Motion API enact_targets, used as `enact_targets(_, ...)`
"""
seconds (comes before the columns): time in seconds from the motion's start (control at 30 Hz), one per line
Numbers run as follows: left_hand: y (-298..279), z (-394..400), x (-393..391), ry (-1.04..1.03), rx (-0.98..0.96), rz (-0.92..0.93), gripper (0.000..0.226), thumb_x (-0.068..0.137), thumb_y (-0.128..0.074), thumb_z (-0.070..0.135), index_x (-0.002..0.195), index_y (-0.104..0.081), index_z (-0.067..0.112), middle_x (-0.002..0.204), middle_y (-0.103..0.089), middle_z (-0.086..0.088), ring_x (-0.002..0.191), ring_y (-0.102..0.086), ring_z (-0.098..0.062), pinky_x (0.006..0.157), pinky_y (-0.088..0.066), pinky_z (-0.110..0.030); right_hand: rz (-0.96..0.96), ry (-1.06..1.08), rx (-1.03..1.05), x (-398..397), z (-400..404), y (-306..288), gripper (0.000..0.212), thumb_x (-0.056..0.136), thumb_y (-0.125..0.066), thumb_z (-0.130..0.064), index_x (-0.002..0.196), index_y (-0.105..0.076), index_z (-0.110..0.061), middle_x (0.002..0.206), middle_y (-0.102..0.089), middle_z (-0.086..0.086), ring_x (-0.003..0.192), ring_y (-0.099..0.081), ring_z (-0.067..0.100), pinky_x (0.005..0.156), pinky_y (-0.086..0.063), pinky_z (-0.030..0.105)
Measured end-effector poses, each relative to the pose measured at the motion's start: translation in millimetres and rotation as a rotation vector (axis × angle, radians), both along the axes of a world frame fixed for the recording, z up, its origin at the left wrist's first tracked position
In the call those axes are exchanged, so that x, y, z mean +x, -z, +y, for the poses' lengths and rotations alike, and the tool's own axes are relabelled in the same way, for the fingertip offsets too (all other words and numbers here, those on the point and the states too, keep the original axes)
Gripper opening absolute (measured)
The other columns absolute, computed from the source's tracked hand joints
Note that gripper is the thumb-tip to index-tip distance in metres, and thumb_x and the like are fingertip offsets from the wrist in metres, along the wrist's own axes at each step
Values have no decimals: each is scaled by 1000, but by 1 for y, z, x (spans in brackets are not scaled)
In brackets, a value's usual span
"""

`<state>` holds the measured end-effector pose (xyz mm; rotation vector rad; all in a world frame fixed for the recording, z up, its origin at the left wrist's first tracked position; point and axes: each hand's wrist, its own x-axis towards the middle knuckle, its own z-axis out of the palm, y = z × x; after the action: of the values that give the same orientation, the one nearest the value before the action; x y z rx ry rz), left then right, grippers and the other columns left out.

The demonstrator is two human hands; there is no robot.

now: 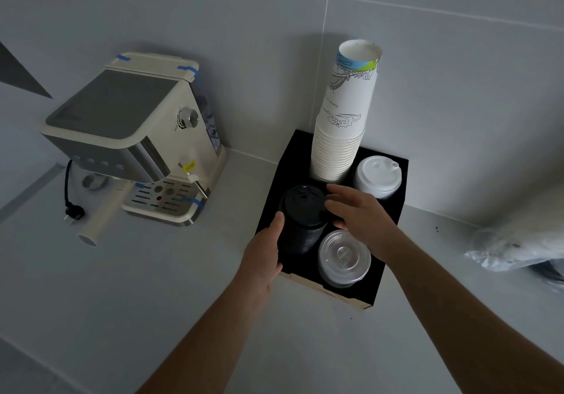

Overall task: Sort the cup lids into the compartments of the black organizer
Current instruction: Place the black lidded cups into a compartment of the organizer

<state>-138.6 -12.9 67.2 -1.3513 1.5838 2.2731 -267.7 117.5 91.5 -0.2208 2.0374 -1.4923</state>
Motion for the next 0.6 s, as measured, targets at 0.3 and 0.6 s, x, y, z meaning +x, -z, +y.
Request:
enact_targets(0.3,20,26,28,17,-134,-10,24,93,-58,29,114,-62,17,97,-67,0,94,-67,-12,79,-53,-28,132,71,159,15,52,-1,41,88,-69,-21,128,-64,-27,117,-69,-7,106,-65,8,103,-48,34)
enact_targets(0.6,24,50,18,283,-121,-3,49,90,-63,24,136,-52,10,133,-58,-19,113,-62,-14,97,-50,-30,345,-128,459,35,83,23,57,82,-76,-20,135,-58,-27,139,-58,-8,123,-57,13,98,-37,16)
